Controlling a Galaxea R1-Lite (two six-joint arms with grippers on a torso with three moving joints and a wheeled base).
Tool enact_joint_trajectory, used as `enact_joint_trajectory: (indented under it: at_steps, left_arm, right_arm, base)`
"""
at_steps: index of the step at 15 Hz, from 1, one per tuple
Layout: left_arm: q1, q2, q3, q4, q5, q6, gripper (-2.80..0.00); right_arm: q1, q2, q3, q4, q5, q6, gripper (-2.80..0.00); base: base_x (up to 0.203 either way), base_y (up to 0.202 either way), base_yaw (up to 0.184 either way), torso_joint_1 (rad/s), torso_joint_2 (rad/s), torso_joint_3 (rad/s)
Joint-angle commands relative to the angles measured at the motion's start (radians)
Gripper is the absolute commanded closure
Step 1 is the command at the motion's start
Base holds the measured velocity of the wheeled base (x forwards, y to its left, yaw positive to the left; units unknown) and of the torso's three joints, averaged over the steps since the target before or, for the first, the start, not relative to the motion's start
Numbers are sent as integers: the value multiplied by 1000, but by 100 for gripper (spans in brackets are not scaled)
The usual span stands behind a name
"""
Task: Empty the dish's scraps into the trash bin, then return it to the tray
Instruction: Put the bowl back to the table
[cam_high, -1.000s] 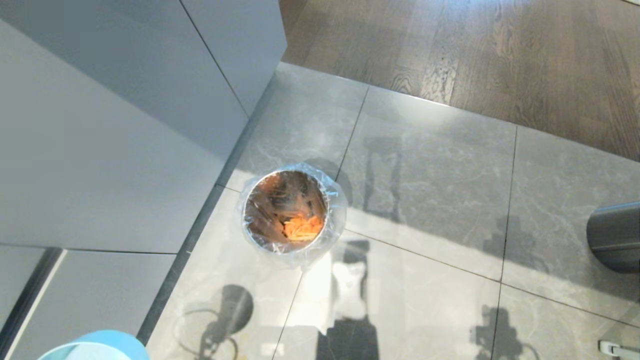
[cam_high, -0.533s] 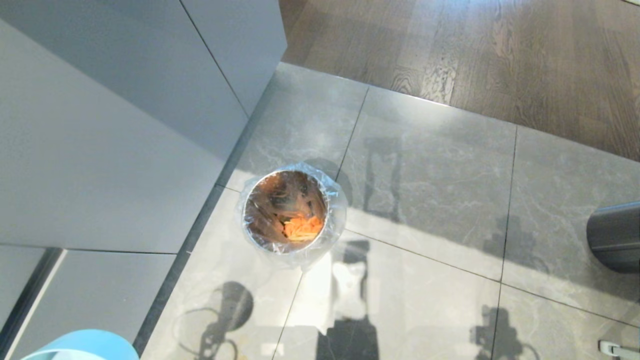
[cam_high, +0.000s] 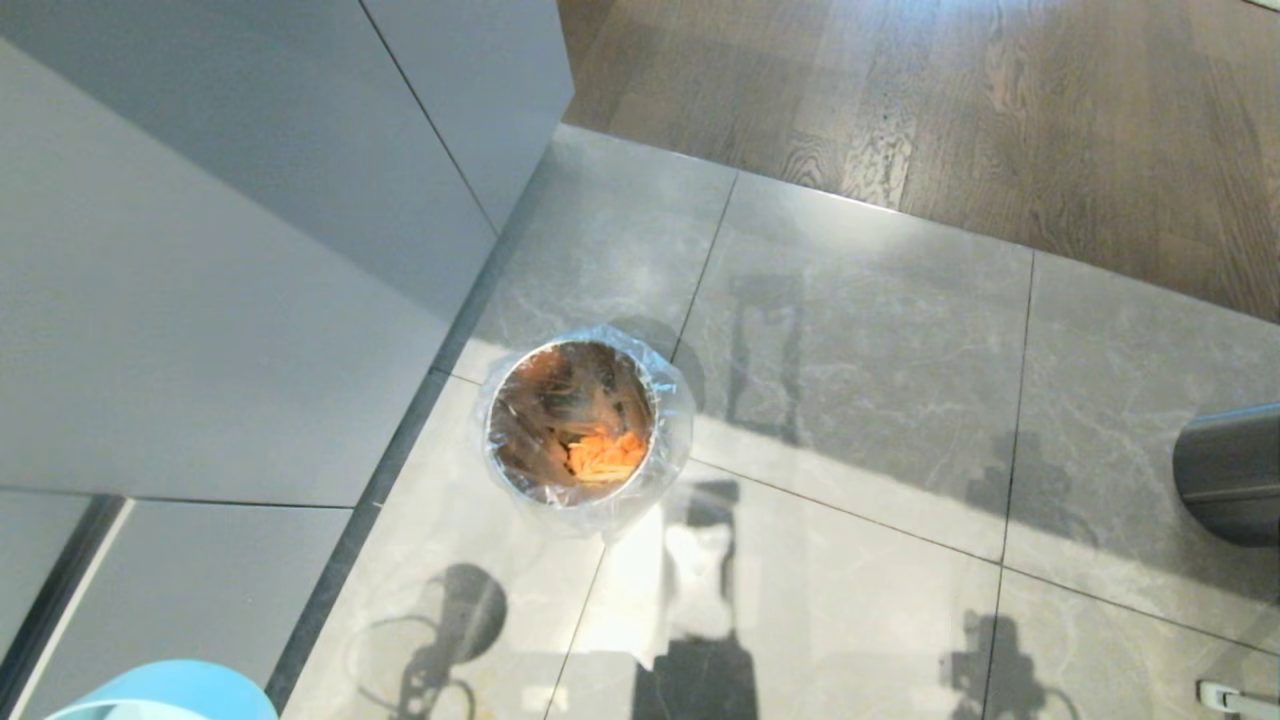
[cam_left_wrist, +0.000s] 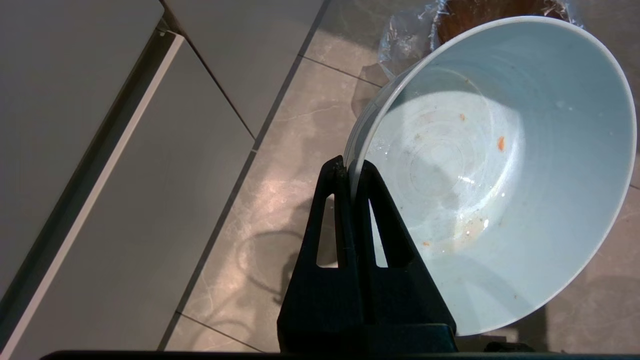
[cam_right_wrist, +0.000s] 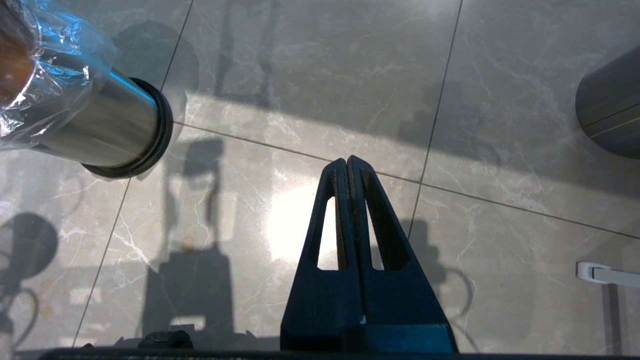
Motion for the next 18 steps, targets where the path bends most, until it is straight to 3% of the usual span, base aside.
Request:
enact_joint_trajectory:
  at_steps: [1, 18]
  left_arm:
    - [1, 0, 0, -1, 1, -1, 0]
    - [1, 0, 0, -1, 1, -4, 0]
  right_arm:
    - [0, 0, -1, 0, 0, 0, 0]
    - [0, 0, -1, 0, 0, 0, 0]
  base:
    - [0, 0, 0, 0, 0, 0]
    - [0, 0, 0, 0, 0, 0]
